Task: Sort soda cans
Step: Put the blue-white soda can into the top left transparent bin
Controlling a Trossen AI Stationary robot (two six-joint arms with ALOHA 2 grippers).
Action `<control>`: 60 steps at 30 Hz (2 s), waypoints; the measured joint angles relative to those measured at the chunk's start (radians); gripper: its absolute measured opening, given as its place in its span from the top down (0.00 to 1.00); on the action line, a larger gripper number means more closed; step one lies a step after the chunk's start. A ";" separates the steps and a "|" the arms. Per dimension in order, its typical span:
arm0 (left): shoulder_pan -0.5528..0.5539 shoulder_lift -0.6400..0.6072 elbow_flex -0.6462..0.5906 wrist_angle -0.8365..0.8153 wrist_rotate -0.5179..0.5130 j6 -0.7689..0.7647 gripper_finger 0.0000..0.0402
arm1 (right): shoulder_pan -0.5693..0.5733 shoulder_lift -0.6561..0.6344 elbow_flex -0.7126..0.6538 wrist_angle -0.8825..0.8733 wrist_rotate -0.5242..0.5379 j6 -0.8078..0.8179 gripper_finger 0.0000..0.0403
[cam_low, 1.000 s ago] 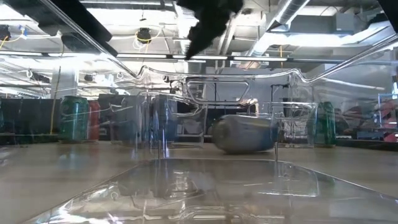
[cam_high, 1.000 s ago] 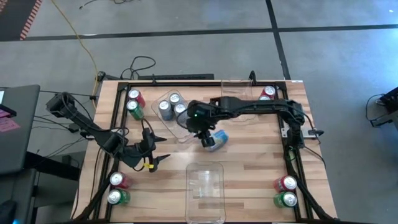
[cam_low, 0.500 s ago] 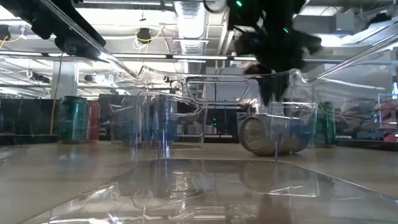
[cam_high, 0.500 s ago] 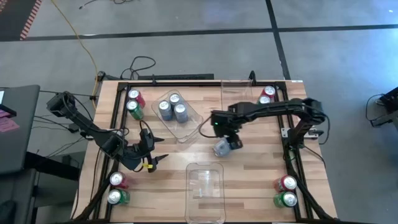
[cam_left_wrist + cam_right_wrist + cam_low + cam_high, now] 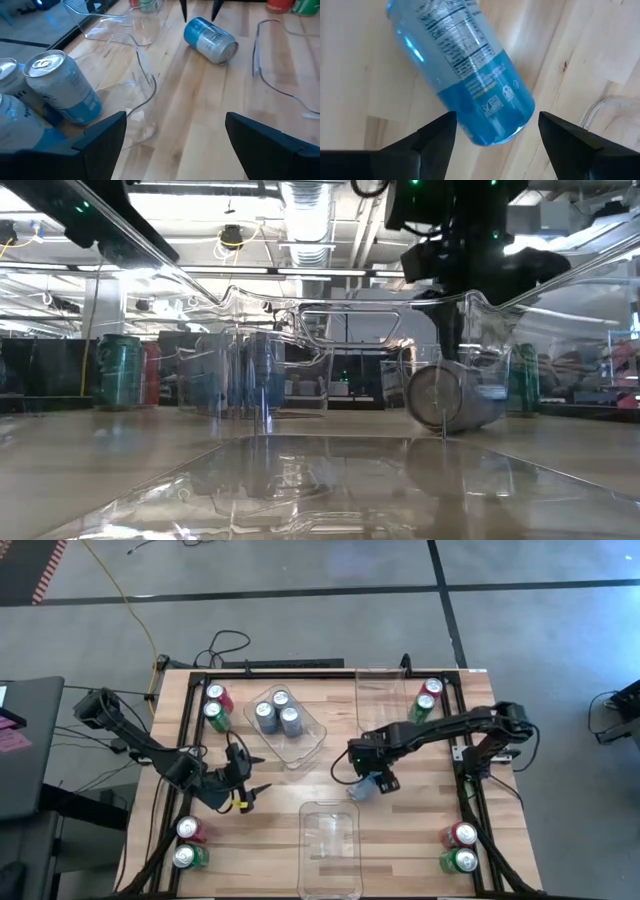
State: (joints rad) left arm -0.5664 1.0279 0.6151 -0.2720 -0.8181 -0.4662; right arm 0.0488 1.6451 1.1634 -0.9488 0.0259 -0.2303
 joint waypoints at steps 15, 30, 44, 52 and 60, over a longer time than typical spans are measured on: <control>0.015 0.000 0.000 -0.001 0.001 0.083 0.17 | 0.129 0.010 -0.103 0.170 0.006 -0.048 0.16; 0.017 0.000 0.000 0.000 0.007 0.096 0.17 | 0.124 0.195 -0.092 0.301 -0.035 0.029 0.04; 0.054 0.000 0.000 0.002 -0.035 0.119 0.17 | 0.036 -0.031 -0.093 0.312 -0.022 0.097 0.26; 0.111 0.046 0.000 0.278 -0.033 0.271 0.17 | -0.012 -0.164 -0.094 0.673 -0.027 0.133 0.23; 0.128 0.160 0.001 0.811 0.050 0.658 0.17 | -0.012 -0.127 -0.094 1.009 -0.031 0.162 0.23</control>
State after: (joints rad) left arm -0.4382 1.1878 0.6157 0.5390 -0.7683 0.1918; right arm 0.0372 1.5177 1.0697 0.0599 -0.0049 -0.0687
